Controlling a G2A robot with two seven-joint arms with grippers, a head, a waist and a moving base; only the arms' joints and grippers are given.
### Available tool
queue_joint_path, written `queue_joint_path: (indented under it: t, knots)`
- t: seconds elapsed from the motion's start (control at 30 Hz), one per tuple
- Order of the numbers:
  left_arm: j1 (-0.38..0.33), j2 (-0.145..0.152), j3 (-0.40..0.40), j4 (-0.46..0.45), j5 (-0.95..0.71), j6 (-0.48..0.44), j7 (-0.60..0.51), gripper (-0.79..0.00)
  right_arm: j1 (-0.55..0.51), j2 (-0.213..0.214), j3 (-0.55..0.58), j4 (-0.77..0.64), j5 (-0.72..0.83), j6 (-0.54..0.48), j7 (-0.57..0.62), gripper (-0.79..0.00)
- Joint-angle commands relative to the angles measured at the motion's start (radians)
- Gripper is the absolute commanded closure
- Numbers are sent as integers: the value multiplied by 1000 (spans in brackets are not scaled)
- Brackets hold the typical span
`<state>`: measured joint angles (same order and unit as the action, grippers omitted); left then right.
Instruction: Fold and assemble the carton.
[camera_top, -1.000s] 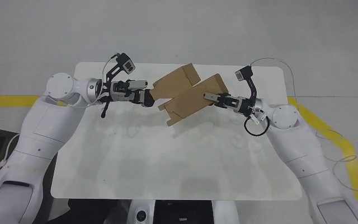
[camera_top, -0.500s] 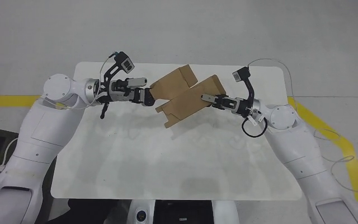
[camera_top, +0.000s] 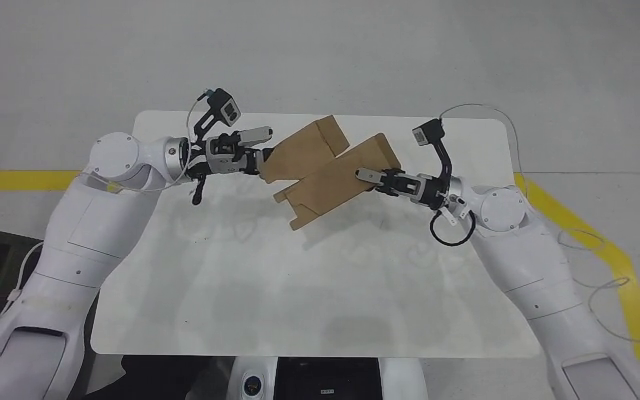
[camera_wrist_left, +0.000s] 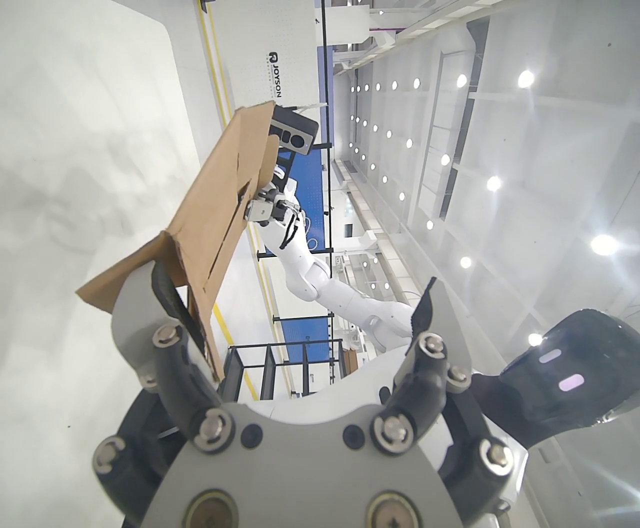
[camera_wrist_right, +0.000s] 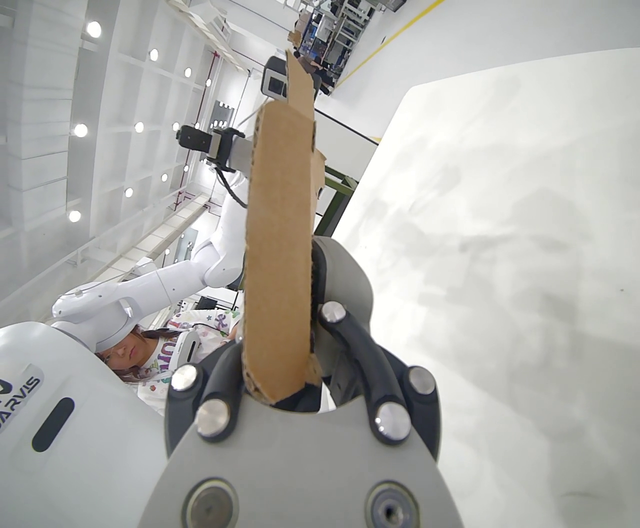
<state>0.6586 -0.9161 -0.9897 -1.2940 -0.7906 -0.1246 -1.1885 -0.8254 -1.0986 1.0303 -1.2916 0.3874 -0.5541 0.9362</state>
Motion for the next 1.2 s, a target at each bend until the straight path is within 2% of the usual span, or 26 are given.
queue_joint_path:
  t: [0.0,0.1,0.3,0.43,0.53,0.7,0.87,1.17]
  knots:
    - [-2,-4,4,11,6,2,0,-785,1,-1,-1,3,-1,-1,0,0]
    - [-6,-10,11,28,12,11,1,-785,2,-4,-2,6,0,-5,0,0]
    - [-14,-18,18,56,47,6,-9,-696,4,-6,2,14,-6,-8,0,0]
    - [-17,-23,17,69,63,3,-12,-560,3,-8,4,16,-10,-7,1,0]
    - [-18,-26,16,73,69,2,-15,-391,3,-9,4,17,-10,-6,2,0]
    - [-17,-28,10,72,94,-11,-22,-302,3,-11,5,21,-13,-6,5,0]
    - [-12,-27,0,64,146,-28,-13,-271,1,-12,10,27,-19,-3,6,0]
    - [5,-23,-25,49,204,-46,-9,-283,-4,-13,17,30,-34,4,1,0]
